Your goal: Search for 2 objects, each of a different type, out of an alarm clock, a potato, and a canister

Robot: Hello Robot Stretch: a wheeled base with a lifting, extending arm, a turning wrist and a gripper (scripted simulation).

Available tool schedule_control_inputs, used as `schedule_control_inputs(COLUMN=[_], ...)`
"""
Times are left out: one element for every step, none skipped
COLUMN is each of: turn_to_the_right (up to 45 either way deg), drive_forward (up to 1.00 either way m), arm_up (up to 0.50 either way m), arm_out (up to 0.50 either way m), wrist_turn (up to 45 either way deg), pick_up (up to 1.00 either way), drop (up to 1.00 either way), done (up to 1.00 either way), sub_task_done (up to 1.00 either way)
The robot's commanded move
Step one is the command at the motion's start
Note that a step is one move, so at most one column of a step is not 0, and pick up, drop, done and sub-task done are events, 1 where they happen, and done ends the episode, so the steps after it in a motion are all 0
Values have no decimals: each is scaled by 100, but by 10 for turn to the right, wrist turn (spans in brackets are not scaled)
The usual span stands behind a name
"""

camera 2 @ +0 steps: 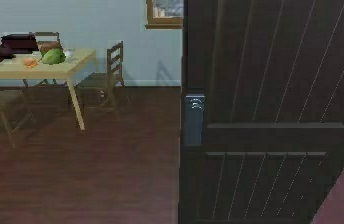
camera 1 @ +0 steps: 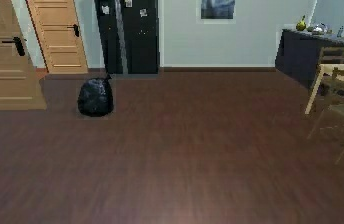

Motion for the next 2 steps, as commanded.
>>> schedule_control_inputs(turn_to_the_right=[210, 0], drive_forward=[0, 100], arm_up=[0, 0], arm_out=[0, 0], wrist_turn=[0, 0], pick_up=[0, 0], drop=[0, 0], done=[0, 0], sub_task_done=[0, 0])
